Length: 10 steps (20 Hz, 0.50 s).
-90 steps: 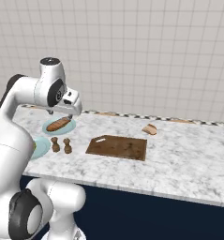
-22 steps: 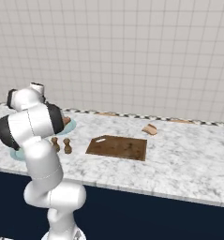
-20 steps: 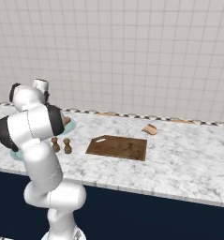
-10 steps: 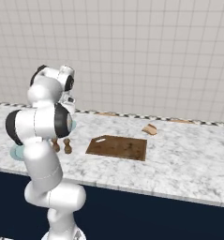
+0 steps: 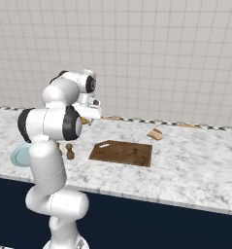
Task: From the different types of pastries on the counter, select a croissant and place it on the cutting board. Then retrieve a jar of jam from the cabinet and place it alongside the croissant on the cutting board.
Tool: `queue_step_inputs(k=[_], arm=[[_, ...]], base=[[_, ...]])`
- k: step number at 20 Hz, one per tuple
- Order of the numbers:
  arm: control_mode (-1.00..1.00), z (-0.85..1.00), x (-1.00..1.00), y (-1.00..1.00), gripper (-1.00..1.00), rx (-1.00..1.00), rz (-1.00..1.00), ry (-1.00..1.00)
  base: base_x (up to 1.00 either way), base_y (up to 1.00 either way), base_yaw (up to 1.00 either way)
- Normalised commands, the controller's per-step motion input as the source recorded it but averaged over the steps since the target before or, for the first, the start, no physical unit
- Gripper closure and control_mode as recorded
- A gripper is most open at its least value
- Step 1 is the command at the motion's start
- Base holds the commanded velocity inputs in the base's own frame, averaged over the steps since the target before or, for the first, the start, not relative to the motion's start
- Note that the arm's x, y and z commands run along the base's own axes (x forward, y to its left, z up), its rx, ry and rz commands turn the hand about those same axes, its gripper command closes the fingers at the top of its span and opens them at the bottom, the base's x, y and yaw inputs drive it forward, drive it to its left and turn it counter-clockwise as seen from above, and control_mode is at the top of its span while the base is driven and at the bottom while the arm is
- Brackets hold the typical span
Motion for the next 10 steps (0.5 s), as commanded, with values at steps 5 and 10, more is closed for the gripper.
queue_step_inputs(k=[5, 10], arm=[[-1.0, -1.0, -0.55, -1.0, 1.0, 0.0, 0.03, -0.2], [-1.0, -0.49, -0.08, -0.85, 1.0, 0.0, 0.03, -0.33]], base=[[0.0, 0.0, 0.0], [0.0, 0.0, 0.0]])
